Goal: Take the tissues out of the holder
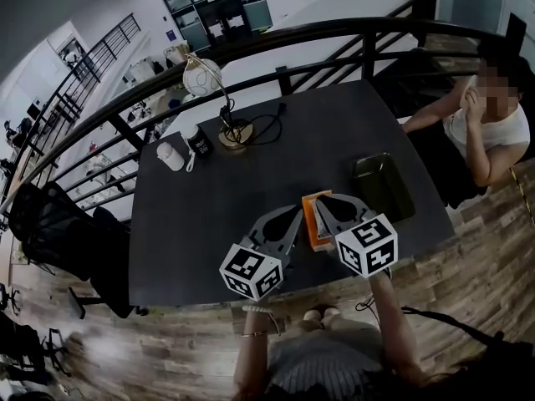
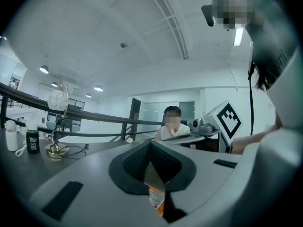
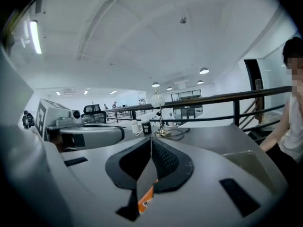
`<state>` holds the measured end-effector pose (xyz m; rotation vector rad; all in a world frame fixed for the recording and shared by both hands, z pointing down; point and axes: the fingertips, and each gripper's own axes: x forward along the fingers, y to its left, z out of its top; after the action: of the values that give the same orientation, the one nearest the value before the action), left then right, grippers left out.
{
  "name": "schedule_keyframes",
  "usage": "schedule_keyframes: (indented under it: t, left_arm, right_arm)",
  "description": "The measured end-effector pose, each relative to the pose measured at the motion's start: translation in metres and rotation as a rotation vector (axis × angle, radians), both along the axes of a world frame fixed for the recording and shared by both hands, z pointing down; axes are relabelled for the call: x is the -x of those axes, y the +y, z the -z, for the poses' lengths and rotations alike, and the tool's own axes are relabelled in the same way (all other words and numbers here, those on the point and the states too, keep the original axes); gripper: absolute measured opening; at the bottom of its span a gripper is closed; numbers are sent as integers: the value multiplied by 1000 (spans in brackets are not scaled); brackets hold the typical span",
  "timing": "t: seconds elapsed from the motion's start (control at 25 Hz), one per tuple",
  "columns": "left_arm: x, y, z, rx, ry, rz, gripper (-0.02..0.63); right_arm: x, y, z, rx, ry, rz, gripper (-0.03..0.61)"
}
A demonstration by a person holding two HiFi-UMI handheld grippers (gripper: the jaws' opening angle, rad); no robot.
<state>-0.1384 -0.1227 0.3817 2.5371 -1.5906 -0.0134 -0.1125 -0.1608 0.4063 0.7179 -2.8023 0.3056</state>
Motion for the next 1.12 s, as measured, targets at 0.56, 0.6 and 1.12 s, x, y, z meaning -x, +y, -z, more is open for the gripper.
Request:
schedule_keyframes:
  t: [0.56, 0.6, 1.12]
  left_arm:
    - [-2, 14, 43, -103, -43, -6, 8]
    - [-2, 13, 44, -106, -44, -6, 8]
    - [-10, 8, 45, -114, -52, -38, 8]
  right_arm:
    - [-8, 12, 61, -199, -99, -17, 12]
    - [-8, 12, 63, -207, -101, -17, 12]
    - [-8, 10, 73, -238, -151, -22, 12]
